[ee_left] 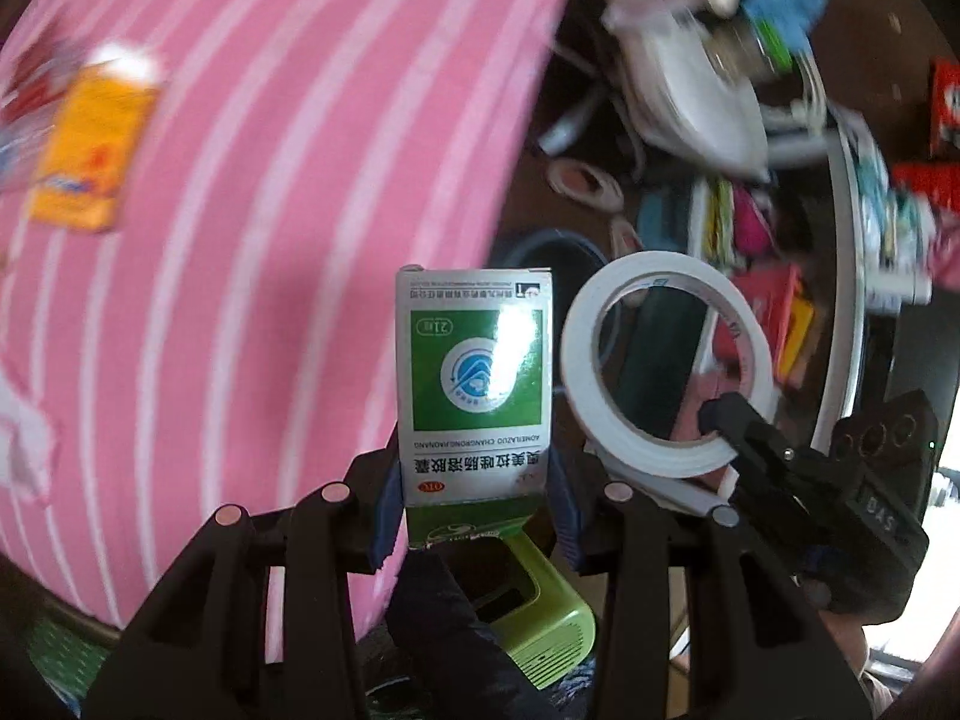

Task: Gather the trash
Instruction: 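Move both tools over the bin and release the tape roll and box, then return both open tools over the bed toward the white cloth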

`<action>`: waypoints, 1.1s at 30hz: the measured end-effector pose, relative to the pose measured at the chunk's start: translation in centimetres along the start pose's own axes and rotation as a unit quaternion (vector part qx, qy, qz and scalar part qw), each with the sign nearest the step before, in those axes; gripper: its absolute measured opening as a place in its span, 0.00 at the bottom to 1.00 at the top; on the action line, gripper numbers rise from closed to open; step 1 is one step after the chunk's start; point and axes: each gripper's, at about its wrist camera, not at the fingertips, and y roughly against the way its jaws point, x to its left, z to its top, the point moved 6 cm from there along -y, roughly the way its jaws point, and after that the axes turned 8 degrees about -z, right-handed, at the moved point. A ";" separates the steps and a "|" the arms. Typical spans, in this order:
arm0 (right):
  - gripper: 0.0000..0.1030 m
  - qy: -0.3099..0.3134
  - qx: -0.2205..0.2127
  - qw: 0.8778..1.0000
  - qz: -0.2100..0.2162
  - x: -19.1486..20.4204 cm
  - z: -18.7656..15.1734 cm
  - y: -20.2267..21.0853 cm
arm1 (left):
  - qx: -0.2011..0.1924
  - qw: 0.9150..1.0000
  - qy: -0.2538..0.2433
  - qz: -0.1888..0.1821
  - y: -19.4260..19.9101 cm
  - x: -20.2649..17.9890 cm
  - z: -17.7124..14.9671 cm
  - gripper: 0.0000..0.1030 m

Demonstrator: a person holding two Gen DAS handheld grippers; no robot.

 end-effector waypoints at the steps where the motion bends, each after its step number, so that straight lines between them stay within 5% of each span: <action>1: 0.10 -0.008 -0.006 1.000 -0.007 -1.7 0.9 0.6 | 0.008 1.000 -0.007 0.000 -1.2 -1.0 0.1 0.39; 10: 0.11 -0.050 -0.032 0.994 -0.090 -14.1 6.8 3.2 | 0.108 0.989 -0.095 0.023 -15.1 -9.9 2.4 0.39; 18: 0.11 -0.050 -0.026 0.988 -0.141 -21.6 12.8 0.7 | 0.165 0.976 -0.135 0.049 -25.5 -12.9 4.9 0.40; 20: 0.20 -0.035 -0.018 0.984 -0.171 -22.7 13.8 -0.3 | 0.175 0.973 -0.139 0.053 -27.8 -13.4 5.6 0.44; 21: 0.37 -0.023 -0.017 0.980 -0.198 -23.3 14.4 -0.7 | 0.179 0.973 -0.139 0.052 -28.8 -13.8 5.9 0.46; 22: 0.43 -0.020 -0.021 0.976 -0.217 -23.8 14.6 -0.8 | 0.179 0.973 -0.137 0.054 -29.7 -13.8 6.4 0.48; 24: 0.55 -0.025 -0.022 0.972 -0.234 -25.4 15.1 -0.8 | 0.175 0.975 -0.127 0.054 -30.3 -13.6 7.1 0.66; 25: 0.60 -0.031 -0.024 0.971 -0.237 -26.0 15.0 -0.7 | 0.171 0.976 -0.124 0.049 -30.3 -13.5 7.3 0.66; 33: 0.61 -0.023 0.006 0.969 -0.247 -25.4 11.6 -0.9 | 0.178 0.978 -0.084 0.063 -27.9 -9.7 5.7 0.67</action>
